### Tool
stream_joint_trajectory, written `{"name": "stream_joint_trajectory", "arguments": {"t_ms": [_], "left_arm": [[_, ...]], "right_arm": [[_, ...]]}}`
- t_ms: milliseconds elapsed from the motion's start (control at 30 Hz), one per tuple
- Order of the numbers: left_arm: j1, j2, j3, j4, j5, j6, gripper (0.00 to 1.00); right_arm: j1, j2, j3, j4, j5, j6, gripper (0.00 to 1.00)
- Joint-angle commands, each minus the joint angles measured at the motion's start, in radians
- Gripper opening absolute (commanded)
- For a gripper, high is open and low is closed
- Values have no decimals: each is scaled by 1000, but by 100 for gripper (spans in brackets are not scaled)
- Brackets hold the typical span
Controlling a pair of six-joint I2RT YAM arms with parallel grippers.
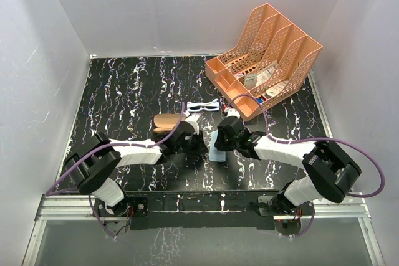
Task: Organize the sunglasses
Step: Adjust the glasses cleaning cloth at the center of the board.
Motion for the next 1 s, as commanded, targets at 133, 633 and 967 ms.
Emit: {"name": "stream_joint_trajectory", "arguments": {"t_ms": [133,633,967], "left_arm": [[-76,-28,-28,20,-77,-22,7],[-128,1,-9,31,-203,27,0],[-117,20,4,73,-192,51,0]], "right_arm": [[-2,-2,-9,75,-14,0,5],[-2,-11,-25,80,-16,0,5],[-3,-10,-37,90,-31,3,5]]}}
